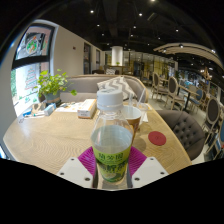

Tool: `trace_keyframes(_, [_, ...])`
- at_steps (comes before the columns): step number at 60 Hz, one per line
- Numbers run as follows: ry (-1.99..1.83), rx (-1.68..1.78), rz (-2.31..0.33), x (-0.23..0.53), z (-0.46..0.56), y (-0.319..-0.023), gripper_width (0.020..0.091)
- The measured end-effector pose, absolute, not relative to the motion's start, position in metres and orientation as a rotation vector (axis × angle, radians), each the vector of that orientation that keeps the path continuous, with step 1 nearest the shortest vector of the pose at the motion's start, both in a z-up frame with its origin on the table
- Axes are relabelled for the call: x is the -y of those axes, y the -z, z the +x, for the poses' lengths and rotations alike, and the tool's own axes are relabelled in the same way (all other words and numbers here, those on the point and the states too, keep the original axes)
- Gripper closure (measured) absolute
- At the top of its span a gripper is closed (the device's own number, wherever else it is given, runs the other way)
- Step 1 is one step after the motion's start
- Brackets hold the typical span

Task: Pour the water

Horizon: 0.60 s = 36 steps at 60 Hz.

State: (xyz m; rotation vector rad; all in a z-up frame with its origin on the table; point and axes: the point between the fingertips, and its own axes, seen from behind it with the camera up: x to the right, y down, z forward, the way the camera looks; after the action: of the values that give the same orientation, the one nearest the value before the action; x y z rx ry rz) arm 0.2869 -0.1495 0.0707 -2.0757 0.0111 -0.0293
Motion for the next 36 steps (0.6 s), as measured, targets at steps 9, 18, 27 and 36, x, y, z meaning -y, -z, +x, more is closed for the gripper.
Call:
trace_keyframes(9, [-0.027,-0.021,-2.053,0.140,0.269,-0.104,0.0723])
trace_keyframes(18, [-0.275,-0.186,-1.988,0.111,0.231,-0.155,0.0724])
trace_keyframes(27, [-0.665,-0.496,-1.878,0.070,0.201,-0.203,0.0725])
trace_keyframes(36, [-1.099,-0.833,-1.675,0.032,0.191,-0.234,0.0730])
